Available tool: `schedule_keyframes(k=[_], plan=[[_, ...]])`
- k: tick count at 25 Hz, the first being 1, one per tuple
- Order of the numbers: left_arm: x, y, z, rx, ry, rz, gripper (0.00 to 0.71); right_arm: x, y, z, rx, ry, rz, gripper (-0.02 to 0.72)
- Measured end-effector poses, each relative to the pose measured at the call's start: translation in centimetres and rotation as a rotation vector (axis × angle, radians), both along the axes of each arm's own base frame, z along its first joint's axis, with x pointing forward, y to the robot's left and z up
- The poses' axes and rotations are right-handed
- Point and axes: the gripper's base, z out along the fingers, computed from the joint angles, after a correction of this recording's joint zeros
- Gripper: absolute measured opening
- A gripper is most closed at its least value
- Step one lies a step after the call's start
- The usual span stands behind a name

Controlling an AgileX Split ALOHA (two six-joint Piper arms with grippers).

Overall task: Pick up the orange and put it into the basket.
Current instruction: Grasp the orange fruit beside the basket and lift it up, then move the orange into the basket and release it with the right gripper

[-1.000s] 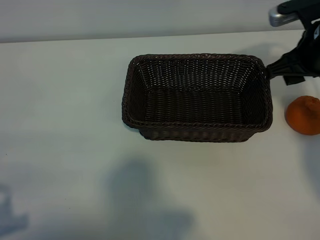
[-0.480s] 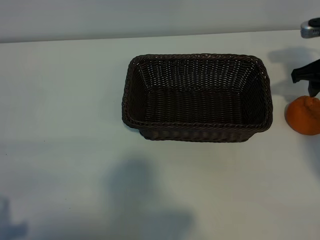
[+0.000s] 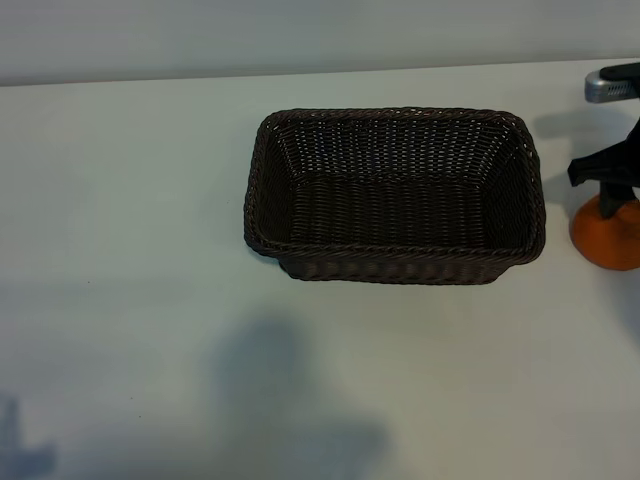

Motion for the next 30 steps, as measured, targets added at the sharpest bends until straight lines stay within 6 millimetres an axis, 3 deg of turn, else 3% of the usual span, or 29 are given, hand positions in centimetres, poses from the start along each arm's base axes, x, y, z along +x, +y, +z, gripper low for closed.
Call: schedule_keyframes(k=[5, 10, 11, 17, 20, 24, 30], plan=[[0.0, 0.0, 0.0, 0.000, 0.000, 0.000, 0.594, 0.2, 0.0, -1.7, 0.005, 0.048, 0.000, 0.459], [0.0, 0.0, 0.0, -0.005, -0.001, 0.003, 0.594, 0.2, 0.0, -1.8, 0.005, 0.048, 0.000, 0.139], [0.0, 0.0, 0.0, -0.005, -0.001, 0.003, 0.594, 0.2, 0.0, -1.8, 0.005, 0.048, 0.000, 0.102], [0.0, 0.0, 0.0, -0.005, -0.001, 0.003, 0.594, 0.2, 0.0, -1.6, 0.005, 0.044, 0.000, 0.093], [0.0, 0.0, 0.0, -0.005, -0.001, 0.003, 0.594, 0.1, 0.0, -0.5, 0.004, 0.019, -0.002, 0.093], [0.0, 0.0, 0.0, -0.005, -0.001, 0.003, 0.594, -0.6, 0.1, 2.2, 0.002, -0.017, -0.009, 0.091], [0.0, 0.0, 0.0, -0.005, -0.001, 0.003, 0.594, -1.1, 0.2, 8.2, -0.002, -0.103, -0.012, 0.091]])
